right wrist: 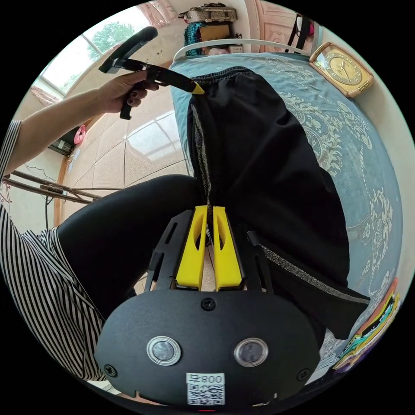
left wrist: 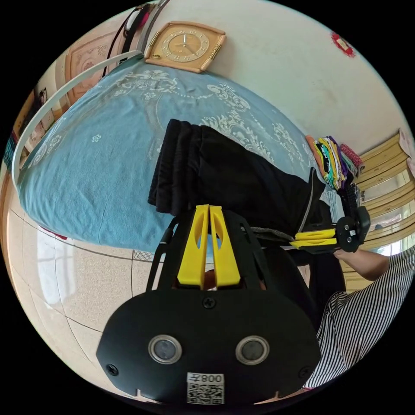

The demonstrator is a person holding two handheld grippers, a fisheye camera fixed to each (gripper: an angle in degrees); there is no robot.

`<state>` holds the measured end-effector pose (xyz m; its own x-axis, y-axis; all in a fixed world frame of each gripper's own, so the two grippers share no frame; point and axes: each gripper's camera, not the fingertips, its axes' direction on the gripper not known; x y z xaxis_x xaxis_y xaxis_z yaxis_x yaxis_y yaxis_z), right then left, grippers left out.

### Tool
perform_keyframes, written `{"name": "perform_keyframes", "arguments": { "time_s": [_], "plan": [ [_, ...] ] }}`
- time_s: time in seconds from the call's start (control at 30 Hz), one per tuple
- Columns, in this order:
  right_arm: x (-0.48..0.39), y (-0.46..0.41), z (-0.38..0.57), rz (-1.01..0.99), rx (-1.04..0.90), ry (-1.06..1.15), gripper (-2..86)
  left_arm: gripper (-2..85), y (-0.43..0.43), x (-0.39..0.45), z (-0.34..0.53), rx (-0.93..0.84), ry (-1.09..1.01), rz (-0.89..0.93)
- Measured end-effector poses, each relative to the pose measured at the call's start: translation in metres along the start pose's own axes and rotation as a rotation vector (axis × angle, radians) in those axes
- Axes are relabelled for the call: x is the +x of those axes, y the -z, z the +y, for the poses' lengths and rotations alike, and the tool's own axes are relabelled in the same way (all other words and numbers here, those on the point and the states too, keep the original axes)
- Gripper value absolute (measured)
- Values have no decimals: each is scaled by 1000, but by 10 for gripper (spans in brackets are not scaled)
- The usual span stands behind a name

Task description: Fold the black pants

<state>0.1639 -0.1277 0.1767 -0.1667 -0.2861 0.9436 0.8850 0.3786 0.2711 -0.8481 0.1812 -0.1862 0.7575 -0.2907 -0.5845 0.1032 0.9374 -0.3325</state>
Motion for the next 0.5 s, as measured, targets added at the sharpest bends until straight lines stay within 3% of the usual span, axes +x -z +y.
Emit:
{"name": "perform_keyframes", "arguments": {
  "time_s": [0.33, 0.5],
  "plan": [
    [24, 45, 39, -148, 141, -201, 23, 2, -11, -25, 28, 8, 44, -68],
    [45, 78, 64, -214, 230, -331, 7, 2, -10, -19, 47, 121, 42, -93]
  ]
}}
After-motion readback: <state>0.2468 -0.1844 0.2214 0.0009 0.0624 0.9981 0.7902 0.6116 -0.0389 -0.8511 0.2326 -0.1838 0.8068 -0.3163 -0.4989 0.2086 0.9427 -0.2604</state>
